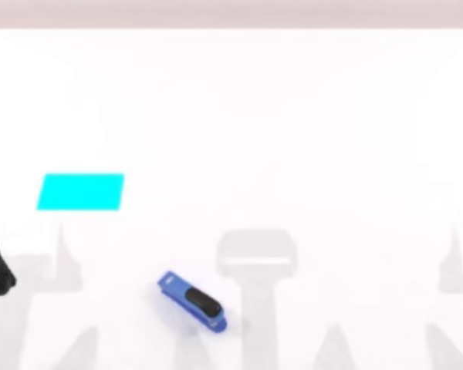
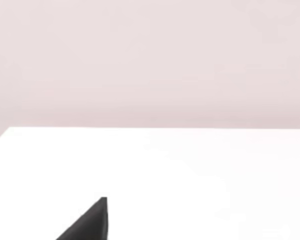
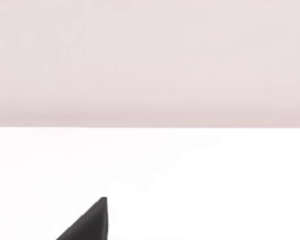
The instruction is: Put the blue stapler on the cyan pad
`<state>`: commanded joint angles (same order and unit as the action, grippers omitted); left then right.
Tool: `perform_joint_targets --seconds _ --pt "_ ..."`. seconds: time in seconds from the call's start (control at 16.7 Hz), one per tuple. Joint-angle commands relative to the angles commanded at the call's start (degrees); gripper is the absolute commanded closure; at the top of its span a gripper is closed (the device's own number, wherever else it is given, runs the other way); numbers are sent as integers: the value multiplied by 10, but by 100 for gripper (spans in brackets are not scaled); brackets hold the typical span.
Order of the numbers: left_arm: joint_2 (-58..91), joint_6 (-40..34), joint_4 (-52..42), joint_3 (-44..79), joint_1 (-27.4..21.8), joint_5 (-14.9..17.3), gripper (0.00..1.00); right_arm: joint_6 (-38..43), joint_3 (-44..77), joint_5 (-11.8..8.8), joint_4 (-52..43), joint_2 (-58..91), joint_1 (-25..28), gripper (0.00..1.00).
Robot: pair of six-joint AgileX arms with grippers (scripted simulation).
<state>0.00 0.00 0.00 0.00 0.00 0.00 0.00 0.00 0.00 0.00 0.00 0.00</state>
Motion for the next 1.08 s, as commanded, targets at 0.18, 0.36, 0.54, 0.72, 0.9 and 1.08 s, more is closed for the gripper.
perform_joint_targets --seconds 0.18,0.36,0.54,0.72,0.9,1.08 --pt "6 -6 -5 6 -4 0 0 0 0 0 0 0 0 0" --pt "60 -60 -47 59 -33 2 0 0 0 0 0 0 0 0" --pt "169 -166 -122 152 -82 1 0 0 0 0 0 0 0 0" --pt "327 -309 -219 267 -142 0 0 0 0 0 0 0 0 0" --pt "507 -466 -328 388 -209 0 0 0 0 0 0 0 0 0" --pt "676 -613 -434 506 -275 1 0 0 0 0 0 0 0 0"
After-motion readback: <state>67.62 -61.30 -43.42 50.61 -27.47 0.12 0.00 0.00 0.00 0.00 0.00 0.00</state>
